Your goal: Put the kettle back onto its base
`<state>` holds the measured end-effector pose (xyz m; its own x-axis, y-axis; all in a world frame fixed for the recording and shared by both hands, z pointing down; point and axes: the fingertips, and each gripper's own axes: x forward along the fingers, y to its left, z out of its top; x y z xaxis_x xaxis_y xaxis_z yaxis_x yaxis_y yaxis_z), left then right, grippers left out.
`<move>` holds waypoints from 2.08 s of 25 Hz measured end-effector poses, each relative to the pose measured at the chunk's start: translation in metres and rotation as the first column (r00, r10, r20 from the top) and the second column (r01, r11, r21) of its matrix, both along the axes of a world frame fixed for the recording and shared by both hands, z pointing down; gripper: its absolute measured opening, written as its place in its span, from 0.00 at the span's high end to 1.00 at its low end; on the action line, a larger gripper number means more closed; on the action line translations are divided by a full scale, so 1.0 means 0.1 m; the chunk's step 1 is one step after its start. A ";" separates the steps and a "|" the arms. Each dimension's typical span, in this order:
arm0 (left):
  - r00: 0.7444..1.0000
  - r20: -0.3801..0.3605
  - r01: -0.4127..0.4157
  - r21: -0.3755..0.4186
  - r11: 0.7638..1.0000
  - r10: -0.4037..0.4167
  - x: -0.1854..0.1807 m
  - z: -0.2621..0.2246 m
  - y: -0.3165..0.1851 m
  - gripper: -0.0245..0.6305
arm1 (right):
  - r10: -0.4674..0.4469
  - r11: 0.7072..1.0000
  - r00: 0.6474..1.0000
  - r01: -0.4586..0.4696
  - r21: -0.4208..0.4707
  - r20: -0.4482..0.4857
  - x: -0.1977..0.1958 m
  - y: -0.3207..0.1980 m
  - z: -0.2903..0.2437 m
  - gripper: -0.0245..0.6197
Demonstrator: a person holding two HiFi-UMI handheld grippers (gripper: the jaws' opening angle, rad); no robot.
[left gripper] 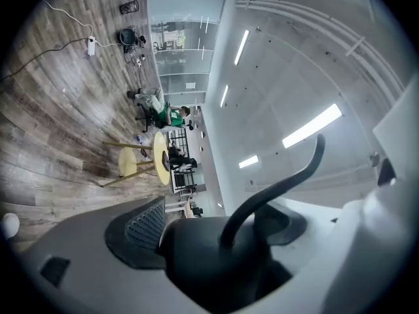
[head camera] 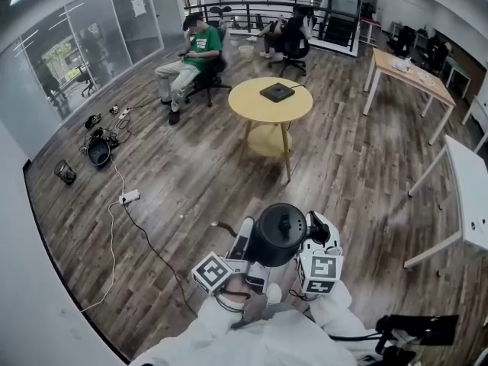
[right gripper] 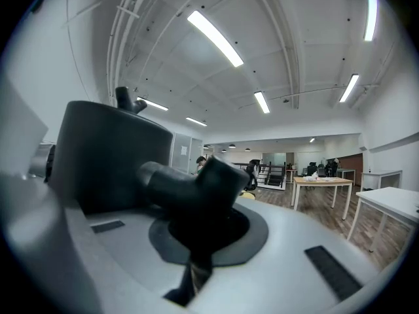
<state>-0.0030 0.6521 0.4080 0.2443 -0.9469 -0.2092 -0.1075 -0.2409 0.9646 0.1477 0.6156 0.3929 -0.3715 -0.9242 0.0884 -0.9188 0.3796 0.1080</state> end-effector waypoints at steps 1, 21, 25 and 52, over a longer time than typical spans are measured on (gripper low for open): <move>1.000 -0.004 0.002 -0.001 1.000 -0.002 0.01 -0.01 -0.13 0.33 | -0.002 1.000 1.000 0.002 -0.001 -0.001 0.01 -0.13 -0.01 0.95; 1.000 -0.019 0.009 -0.016 1.000 -0.010 0.21 0.02 -1.89 0.33 | -0.010 1.000 1.000 0.010 -0.002 -0.029 0.20 -1.90 -0.11 0.95; 1.000 -0.001 0.000 -0.018 1.000 0.000 0.20 0.06 -2.07 0.33 | -0.003 1.000 1.000 0.003 -0.005 -0.016 0.20 -2.06 -0.06 0.95; 0.996 -0.042 -0.073 -0.005 0.997 0.073 -0.20 0.03 -4.21 0.33 | 0.075 0.997 0.996 -0.075 0.002 -0.043 -0.20 -4.09 -0.07 0.95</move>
